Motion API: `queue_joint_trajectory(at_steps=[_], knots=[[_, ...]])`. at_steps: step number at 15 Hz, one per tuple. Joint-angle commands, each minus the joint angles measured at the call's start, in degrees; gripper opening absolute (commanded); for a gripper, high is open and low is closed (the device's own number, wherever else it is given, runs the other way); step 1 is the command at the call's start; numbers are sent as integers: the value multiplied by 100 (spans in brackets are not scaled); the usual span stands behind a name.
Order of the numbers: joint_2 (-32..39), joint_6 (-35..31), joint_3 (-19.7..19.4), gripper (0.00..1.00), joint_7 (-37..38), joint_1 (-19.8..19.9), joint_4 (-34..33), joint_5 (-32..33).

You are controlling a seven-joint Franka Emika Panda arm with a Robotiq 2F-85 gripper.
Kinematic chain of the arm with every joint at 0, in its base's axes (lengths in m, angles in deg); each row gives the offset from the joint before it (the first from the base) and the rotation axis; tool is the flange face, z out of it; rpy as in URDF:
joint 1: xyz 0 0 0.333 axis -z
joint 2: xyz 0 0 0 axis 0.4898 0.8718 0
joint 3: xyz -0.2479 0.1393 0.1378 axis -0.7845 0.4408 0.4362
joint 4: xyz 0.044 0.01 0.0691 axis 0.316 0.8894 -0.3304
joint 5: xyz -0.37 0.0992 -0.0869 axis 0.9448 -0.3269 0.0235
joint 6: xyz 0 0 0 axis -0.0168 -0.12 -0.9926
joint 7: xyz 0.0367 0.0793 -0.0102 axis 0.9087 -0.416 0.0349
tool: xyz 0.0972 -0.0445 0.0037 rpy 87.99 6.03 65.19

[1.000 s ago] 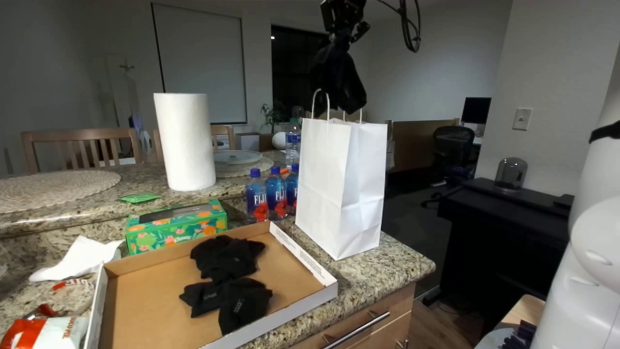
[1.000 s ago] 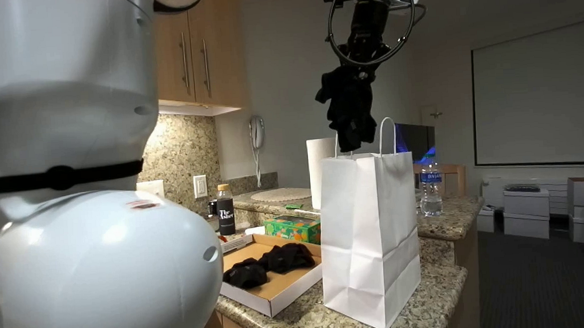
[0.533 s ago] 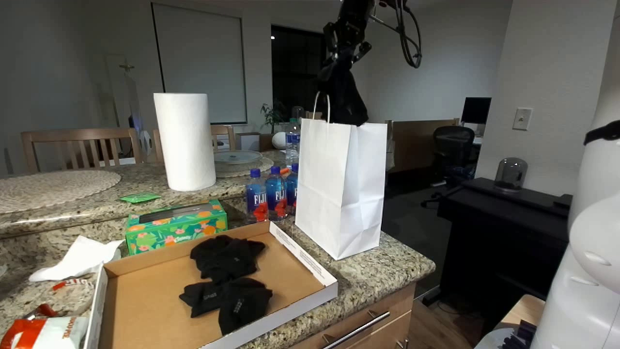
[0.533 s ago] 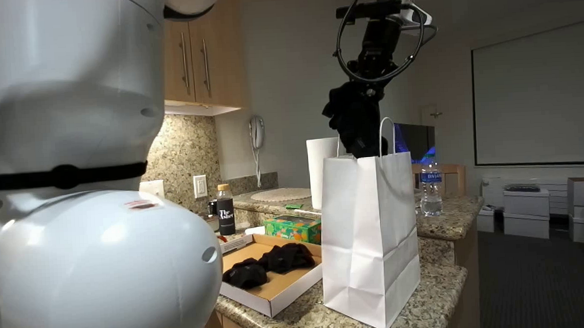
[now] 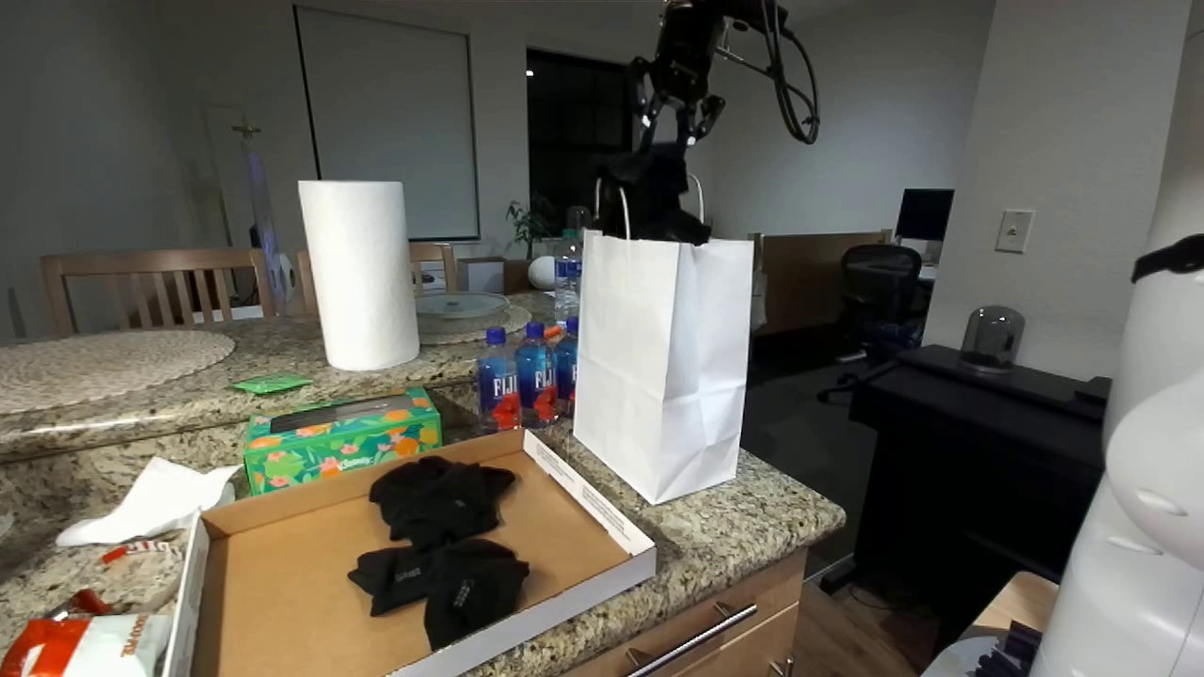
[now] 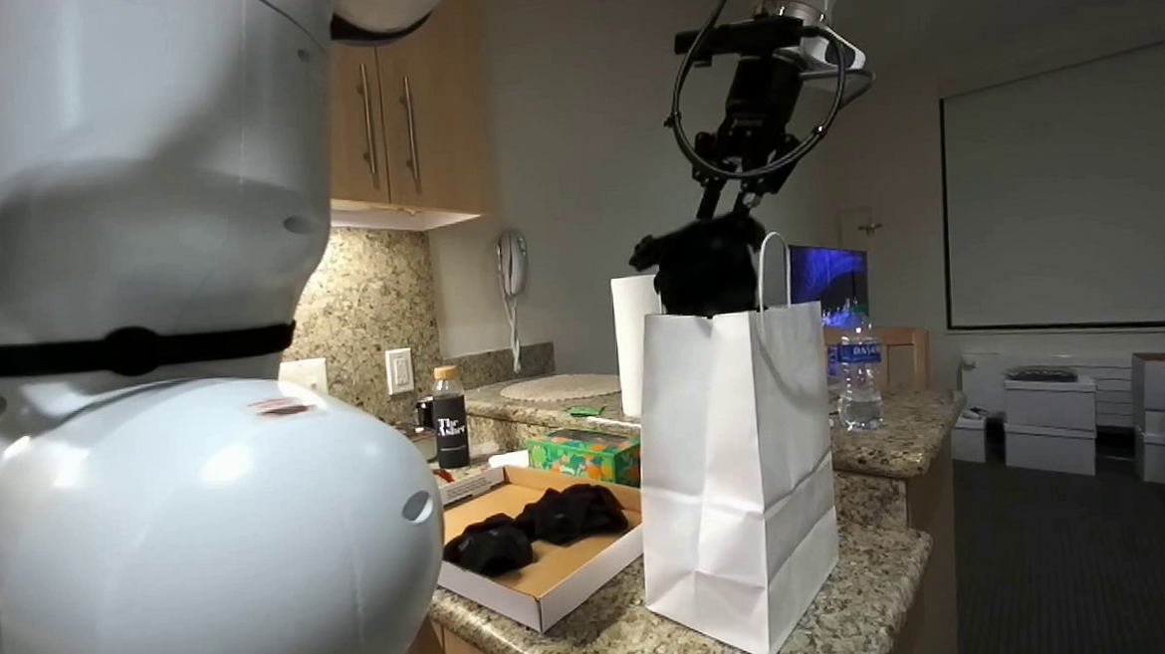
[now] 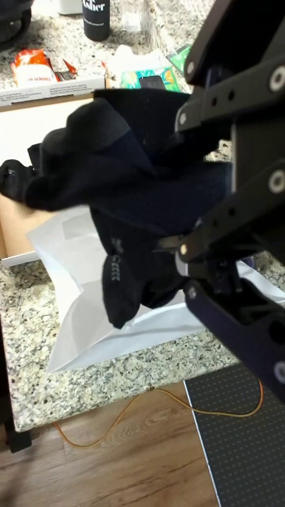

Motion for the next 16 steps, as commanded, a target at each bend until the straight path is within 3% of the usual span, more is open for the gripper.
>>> queue_joint_trajectory(at_steps=[1, 3, 5, 11, 15, 16], knots=[[-105, -63, 9, 81, 178, -39, 106, 79], [-103, -70, 8, 94, 191, -43, 93, 80], [-98, -62, 4, 100, 186, -43, 50, 76], [-309, -113, 115, 100, -38, -205, -219, 407], [-723, -369, 407, 100, -17, -592, -171, 1397], [-941, -713, 530, 100, 122, -731, 65, 1625]])
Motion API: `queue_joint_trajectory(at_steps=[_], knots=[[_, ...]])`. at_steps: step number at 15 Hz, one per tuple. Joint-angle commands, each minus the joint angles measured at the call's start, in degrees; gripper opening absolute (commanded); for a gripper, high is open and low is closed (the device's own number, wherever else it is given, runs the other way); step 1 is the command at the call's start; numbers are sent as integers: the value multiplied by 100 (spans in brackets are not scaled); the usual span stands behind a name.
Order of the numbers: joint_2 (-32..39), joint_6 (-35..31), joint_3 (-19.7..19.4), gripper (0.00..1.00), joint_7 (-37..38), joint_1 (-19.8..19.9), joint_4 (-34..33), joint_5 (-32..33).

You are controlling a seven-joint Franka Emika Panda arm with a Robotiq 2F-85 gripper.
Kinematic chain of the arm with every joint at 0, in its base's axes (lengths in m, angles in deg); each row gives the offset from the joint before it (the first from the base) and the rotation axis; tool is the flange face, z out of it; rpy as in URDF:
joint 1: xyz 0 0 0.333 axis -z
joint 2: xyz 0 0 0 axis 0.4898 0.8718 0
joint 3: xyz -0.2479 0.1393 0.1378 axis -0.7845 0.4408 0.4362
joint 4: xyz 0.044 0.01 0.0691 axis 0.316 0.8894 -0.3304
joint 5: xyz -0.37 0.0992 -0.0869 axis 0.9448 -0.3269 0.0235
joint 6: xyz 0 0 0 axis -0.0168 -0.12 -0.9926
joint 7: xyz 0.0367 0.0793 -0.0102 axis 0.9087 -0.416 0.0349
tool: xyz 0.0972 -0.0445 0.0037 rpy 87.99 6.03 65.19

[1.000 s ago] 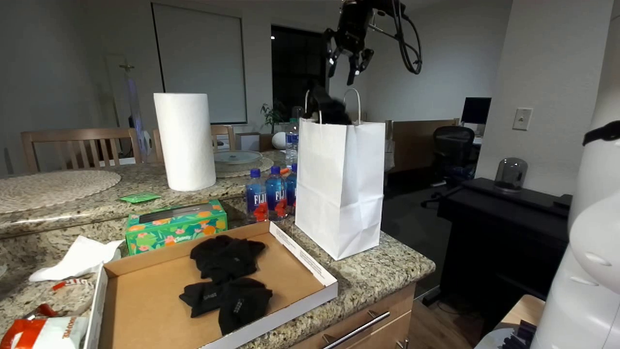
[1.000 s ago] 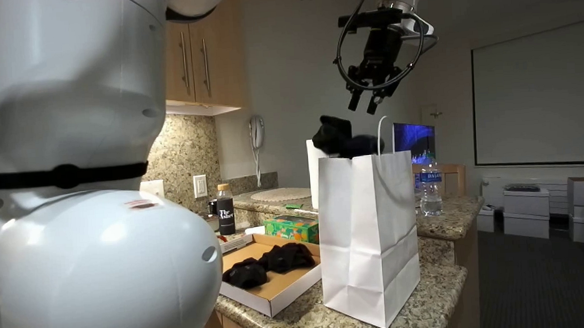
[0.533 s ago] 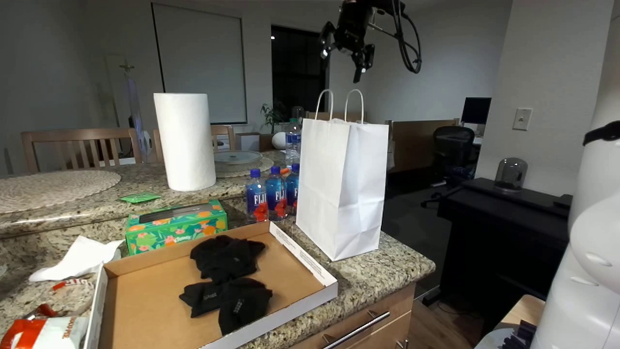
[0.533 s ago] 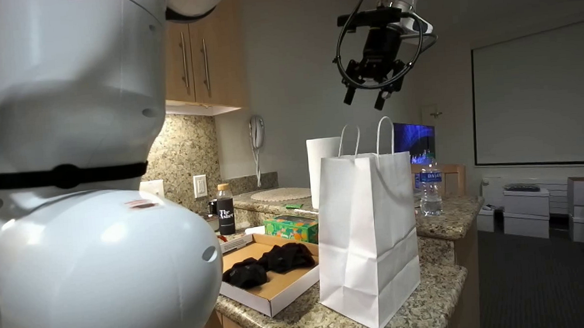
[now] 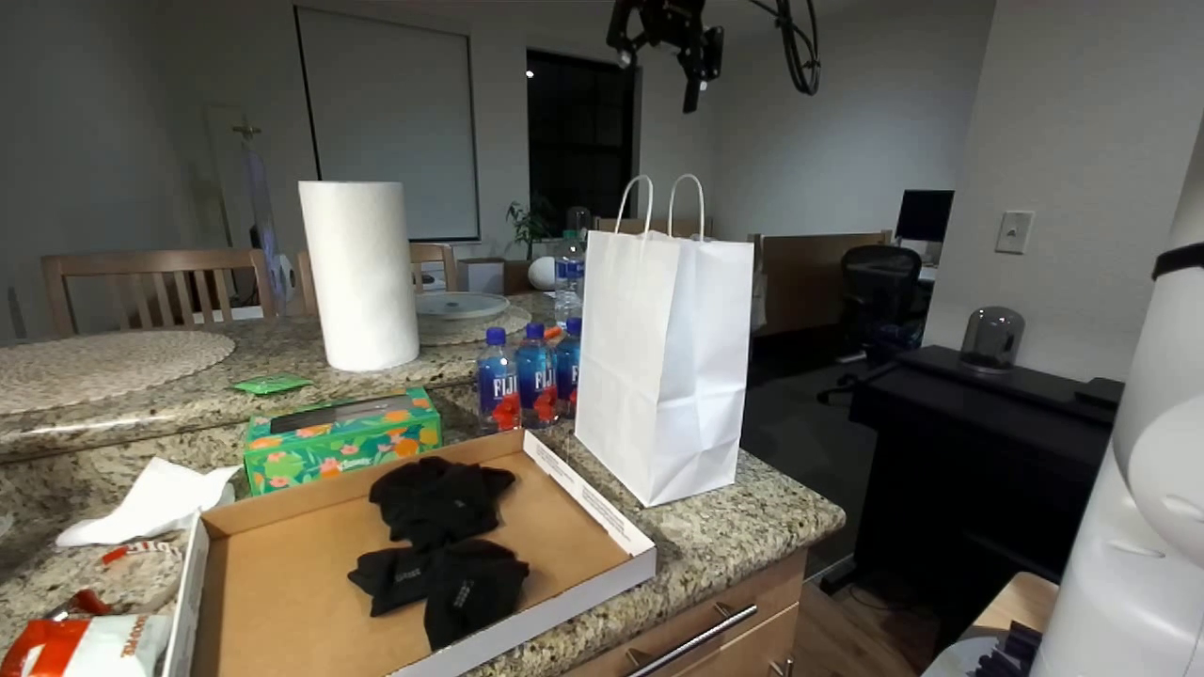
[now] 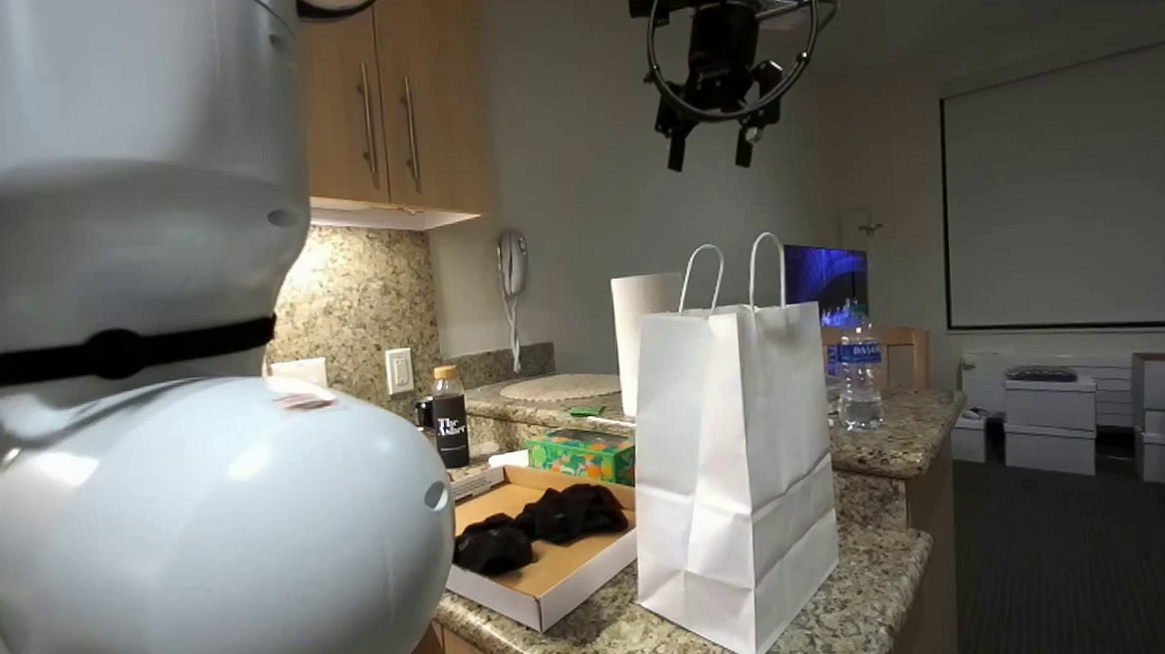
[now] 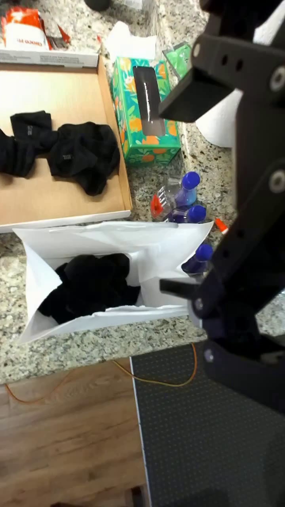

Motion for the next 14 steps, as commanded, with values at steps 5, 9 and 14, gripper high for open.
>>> queue_joint_trajectory(at_steps=[5, 9, 14], knots=[[-1376, -2293, 911, 100, 1274, -824, 1716, 893], [-1900, -3160, 1881, 100, 2157, -654, 2889, 721], [-1792, -3345, 2403, 100, 2386, -475, 3109, 734]])
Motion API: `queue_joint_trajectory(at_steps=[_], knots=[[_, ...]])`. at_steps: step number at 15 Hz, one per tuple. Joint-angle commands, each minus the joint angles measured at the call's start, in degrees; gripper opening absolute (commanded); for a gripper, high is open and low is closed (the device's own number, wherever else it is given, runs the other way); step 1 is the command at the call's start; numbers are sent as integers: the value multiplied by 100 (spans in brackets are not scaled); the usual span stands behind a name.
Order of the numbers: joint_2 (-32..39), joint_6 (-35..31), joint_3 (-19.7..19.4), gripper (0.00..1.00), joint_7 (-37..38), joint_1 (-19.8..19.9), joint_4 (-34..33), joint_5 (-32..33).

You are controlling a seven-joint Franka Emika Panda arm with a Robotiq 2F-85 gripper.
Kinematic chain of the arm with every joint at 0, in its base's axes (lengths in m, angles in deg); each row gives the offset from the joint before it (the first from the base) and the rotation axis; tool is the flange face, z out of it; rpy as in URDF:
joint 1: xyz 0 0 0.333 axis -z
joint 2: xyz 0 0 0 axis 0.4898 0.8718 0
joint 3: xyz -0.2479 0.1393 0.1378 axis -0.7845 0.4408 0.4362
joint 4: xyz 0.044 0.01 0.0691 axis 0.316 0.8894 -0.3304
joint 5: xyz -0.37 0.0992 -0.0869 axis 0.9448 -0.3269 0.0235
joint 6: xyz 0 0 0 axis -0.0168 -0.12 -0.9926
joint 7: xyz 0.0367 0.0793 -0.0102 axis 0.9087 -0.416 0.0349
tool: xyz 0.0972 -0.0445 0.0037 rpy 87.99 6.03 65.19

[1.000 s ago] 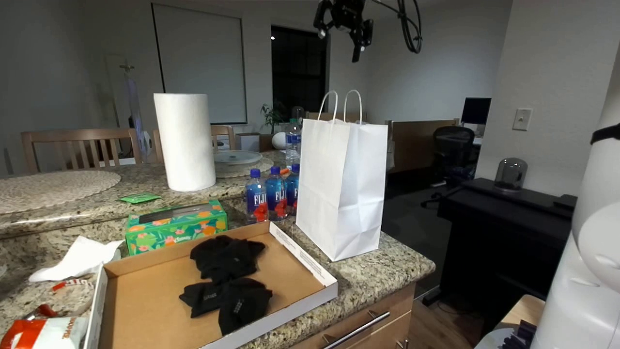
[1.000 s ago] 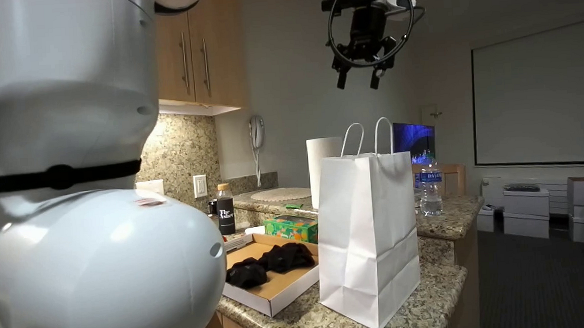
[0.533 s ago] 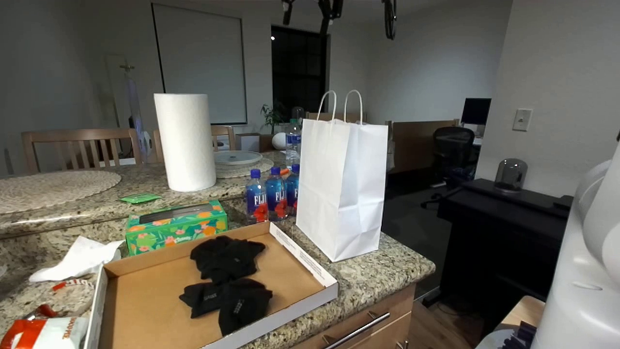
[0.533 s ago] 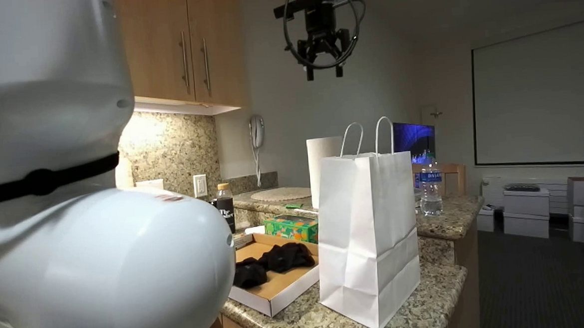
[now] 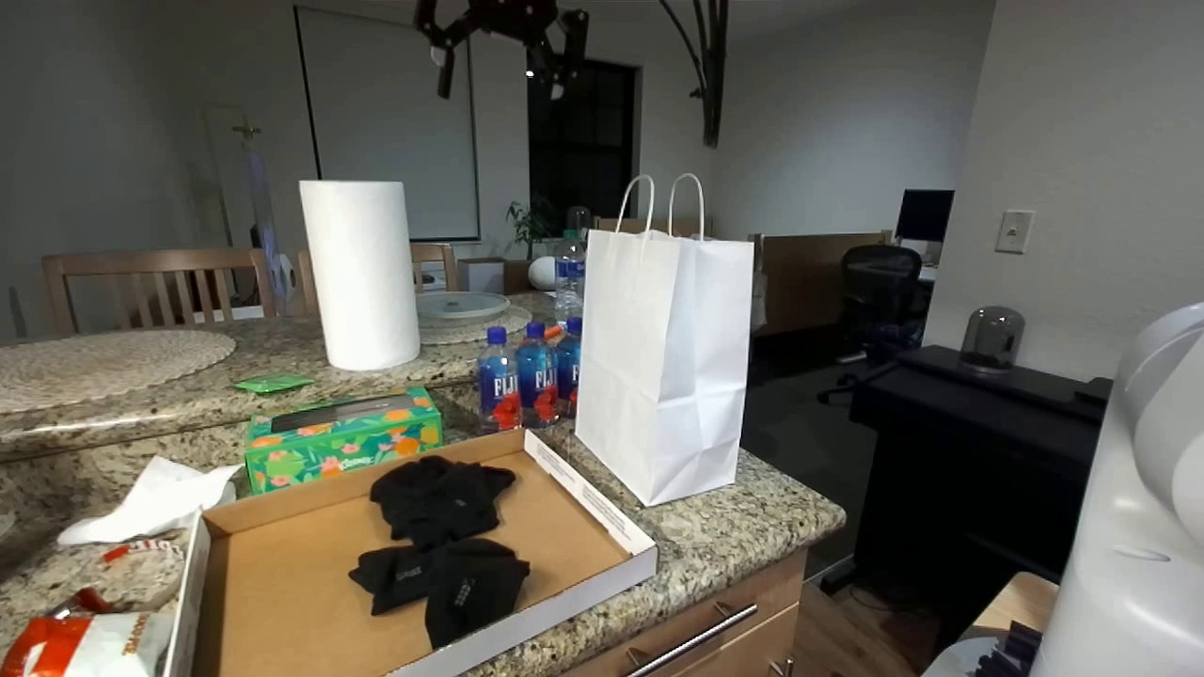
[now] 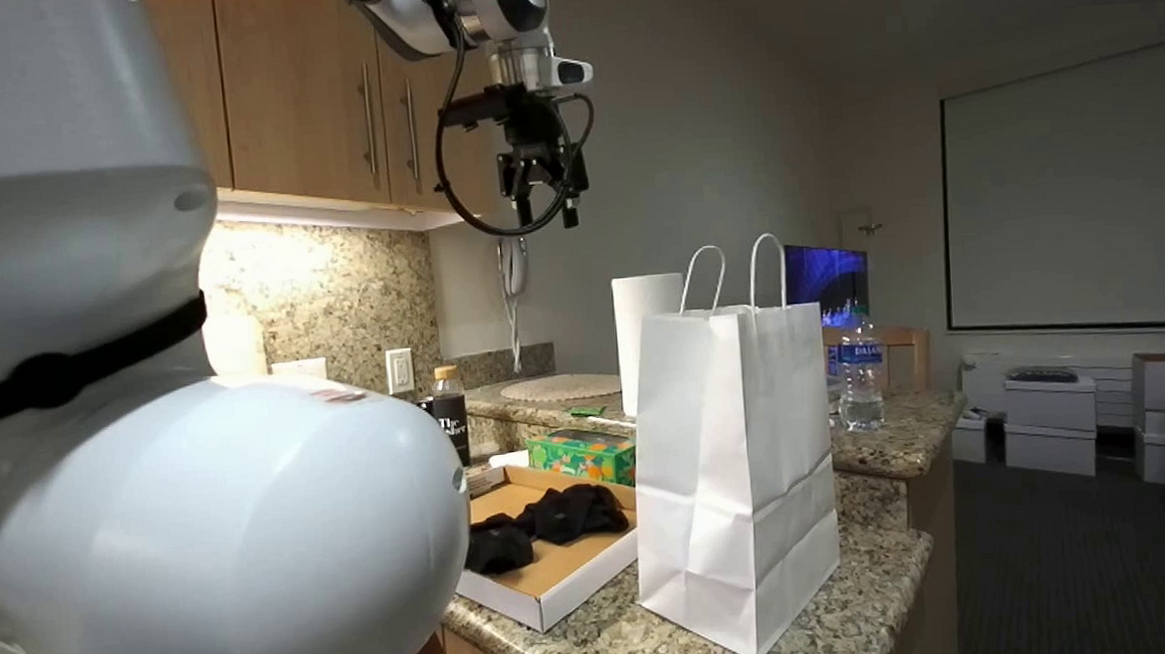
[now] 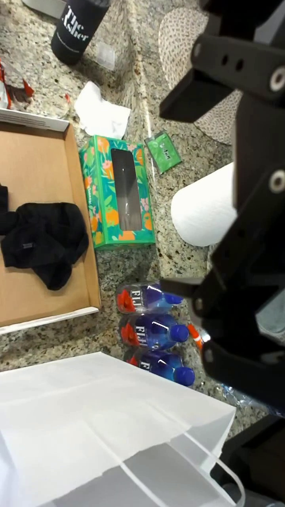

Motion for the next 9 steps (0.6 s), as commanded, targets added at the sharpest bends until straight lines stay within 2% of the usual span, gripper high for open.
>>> queue_joint_trajectory(at_steps=[1, 4, 9], knots=[[-23, -2, 209, 100, -37, 240, 43, -64], [-132, -107, 227, 100, 45, 305, 118, -24], [530, -316, 563, 100, 207, 226, 225, -125]])
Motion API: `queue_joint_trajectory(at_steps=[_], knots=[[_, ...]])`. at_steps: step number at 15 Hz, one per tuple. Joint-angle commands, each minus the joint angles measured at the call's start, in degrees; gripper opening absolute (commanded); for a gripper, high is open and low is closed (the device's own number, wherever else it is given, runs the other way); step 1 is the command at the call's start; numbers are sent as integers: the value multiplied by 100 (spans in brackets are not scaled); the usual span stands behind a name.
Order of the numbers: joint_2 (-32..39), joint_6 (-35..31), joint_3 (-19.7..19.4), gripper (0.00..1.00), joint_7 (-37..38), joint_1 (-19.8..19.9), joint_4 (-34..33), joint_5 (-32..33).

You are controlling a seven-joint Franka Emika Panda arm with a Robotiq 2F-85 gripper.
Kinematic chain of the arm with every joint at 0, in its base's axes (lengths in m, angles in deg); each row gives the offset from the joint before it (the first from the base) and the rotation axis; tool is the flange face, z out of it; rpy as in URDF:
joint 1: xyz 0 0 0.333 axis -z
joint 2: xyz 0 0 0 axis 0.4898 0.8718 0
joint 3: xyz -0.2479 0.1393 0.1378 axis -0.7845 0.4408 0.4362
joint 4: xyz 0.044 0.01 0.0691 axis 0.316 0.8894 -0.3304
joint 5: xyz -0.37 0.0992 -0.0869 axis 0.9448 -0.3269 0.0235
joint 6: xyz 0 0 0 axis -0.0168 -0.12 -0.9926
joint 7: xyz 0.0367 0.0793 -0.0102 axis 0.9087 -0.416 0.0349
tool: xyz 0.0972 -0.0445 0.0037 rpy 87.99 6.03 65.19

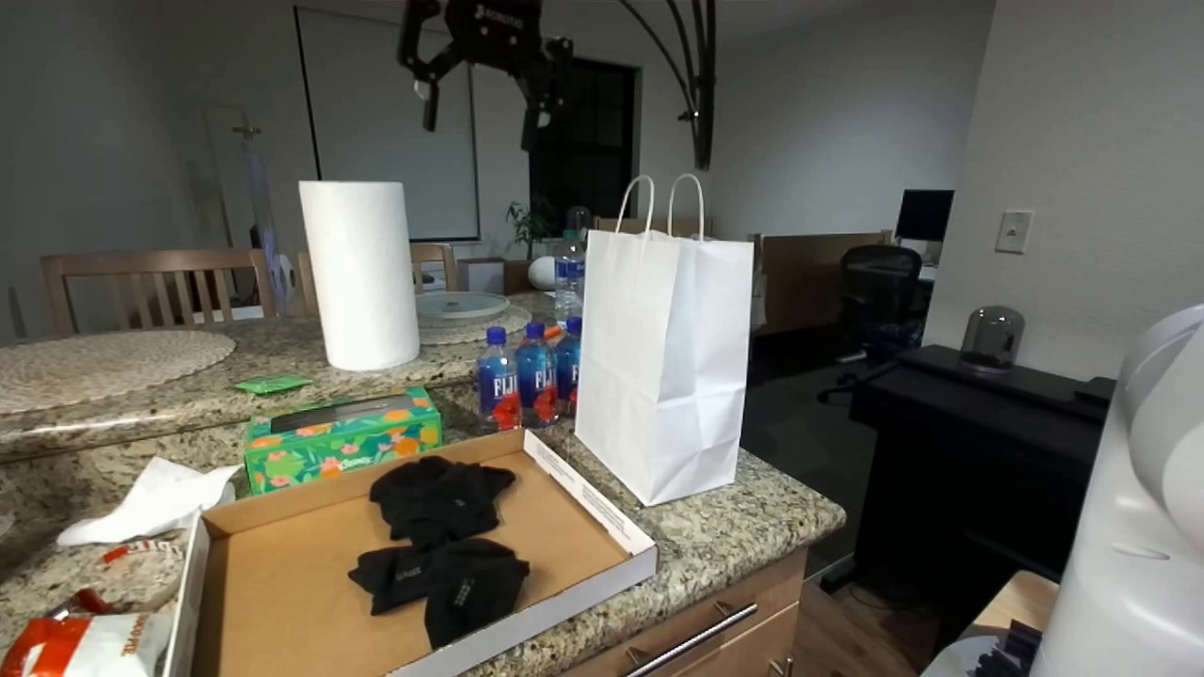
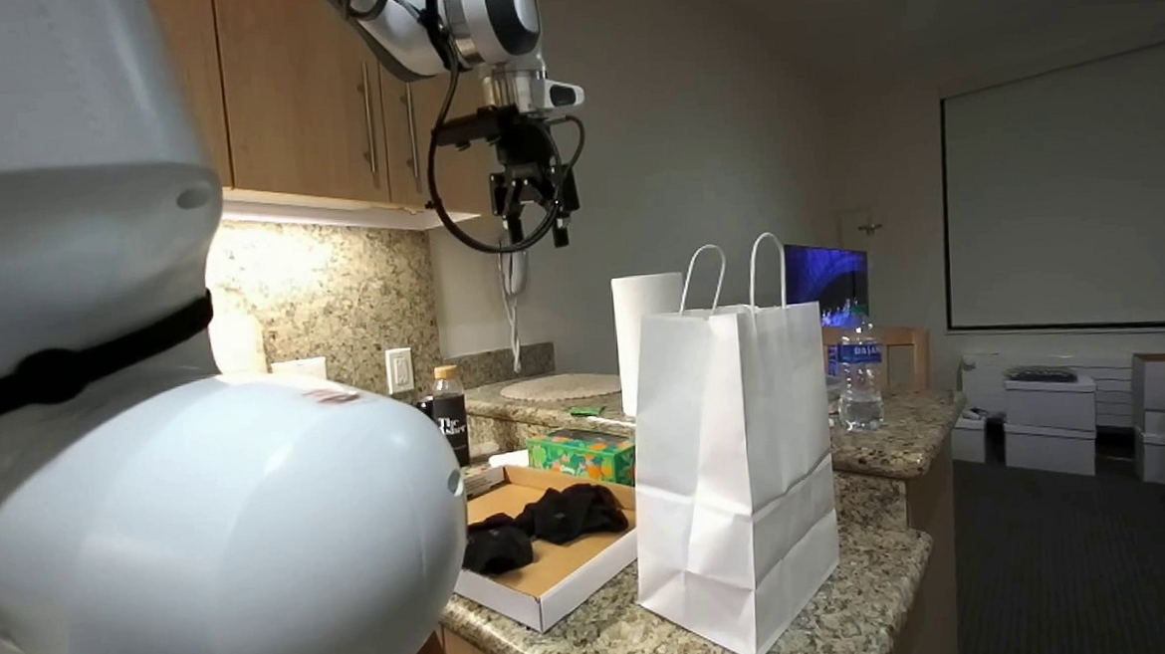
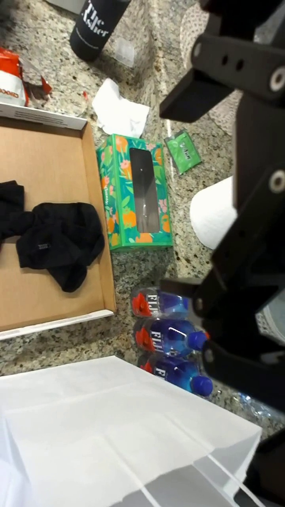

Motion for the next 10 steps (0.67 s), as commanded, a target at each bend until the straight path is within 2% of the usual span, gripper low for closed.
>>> queue_joint_trajectory(at_steps=[1, 4, 10], knots=[[542, -424, 344, 100, 367, 66, 134, 58], [952, -976, 478, 100, 740, -19, 322, 306], [1479, -1370, 473, 100, 1273, -265, 849, 435]])
